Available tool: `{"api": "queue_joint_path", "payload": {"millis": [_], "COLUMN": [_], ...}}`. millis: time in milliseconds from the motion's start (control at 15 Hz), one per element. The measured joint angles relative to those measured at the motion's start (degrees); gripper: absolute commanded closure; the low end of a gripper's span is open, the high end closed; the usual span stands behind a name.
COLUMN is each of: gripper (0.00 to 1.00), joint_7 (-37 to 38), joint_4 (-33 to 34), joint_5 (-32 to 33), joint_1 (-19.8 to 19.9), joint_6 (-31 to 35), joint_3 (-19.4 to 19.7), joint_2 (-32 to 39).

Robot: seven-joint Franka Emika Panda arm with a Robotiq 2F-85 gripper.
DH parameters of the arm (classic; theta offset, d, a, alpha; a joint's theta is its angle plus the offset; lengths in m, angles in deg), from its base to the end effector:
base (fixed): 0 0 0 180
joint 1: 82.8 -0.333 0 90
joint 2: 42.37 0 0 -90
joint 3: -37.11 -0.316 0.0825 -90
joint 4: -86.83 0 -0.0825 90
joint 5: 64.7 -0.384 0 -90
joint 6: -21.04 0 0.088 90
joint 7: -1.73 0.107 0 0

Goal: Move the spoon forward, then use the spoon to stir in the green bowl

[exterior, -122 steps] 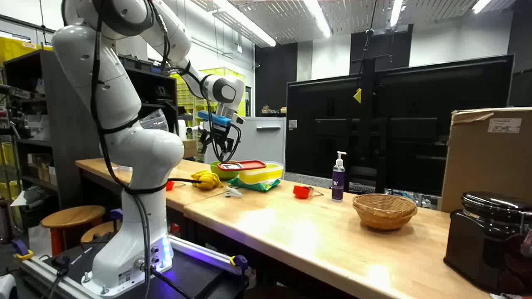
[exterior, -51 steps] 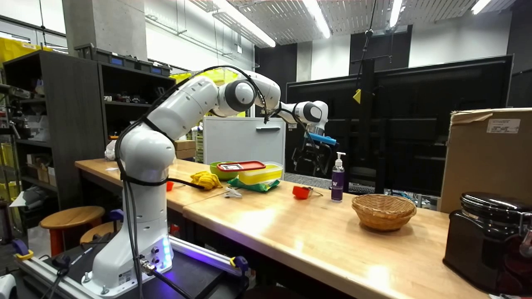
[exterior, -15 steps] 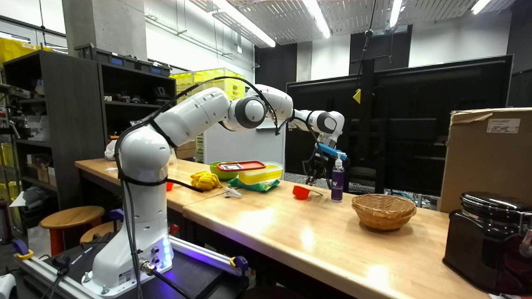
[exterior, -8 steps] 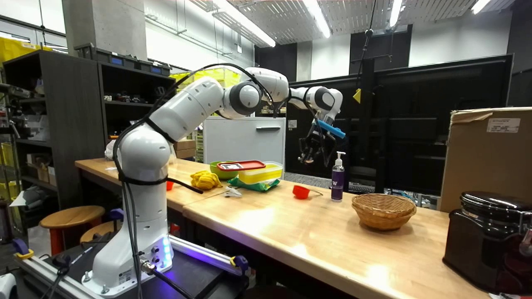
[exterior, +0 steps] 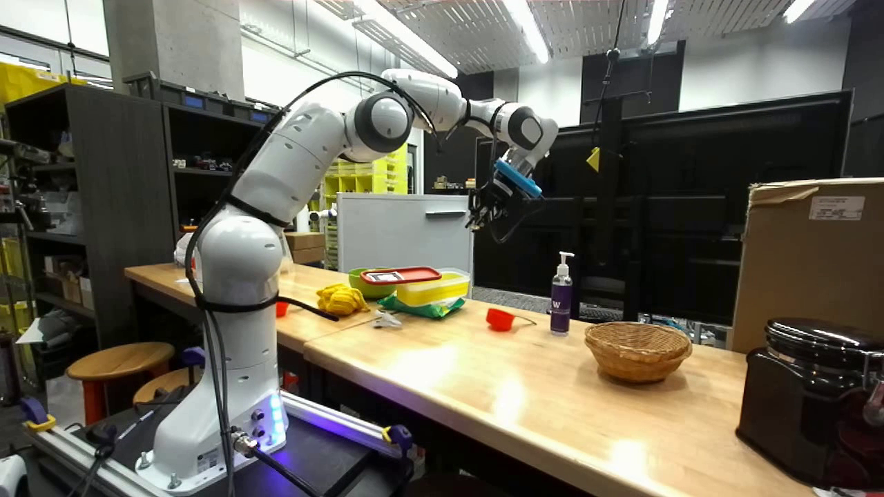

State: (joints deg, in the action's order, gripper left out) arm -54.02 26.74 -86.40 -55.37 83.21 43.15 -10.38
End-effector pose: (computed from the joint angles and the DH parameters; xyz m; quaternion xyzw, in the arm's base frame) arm 0.5773 -0.2981 0.4974 -0.9274 -0.2262 0.0725 0.2891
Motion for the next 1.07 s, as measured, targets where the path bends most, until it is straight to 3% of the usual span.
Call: {"api": "queue_joint_path", "payload": {"millis": [400,800,1067], "gripper": [0.96,0.96,0.96], "joint_7": [15.2,31.3,46.0], "joint_4": [-16.7,-34.6,-47.0], "joint_5": [-3.0,1.9,6.6], "joint_1": [-3.4,-9.5,-13.7], "joint_6": [16.2,35.9,44.6], "joint_3": [1.5,2.2,2.1], "joint_2": [-9.9,-17.6,-23.0]}}
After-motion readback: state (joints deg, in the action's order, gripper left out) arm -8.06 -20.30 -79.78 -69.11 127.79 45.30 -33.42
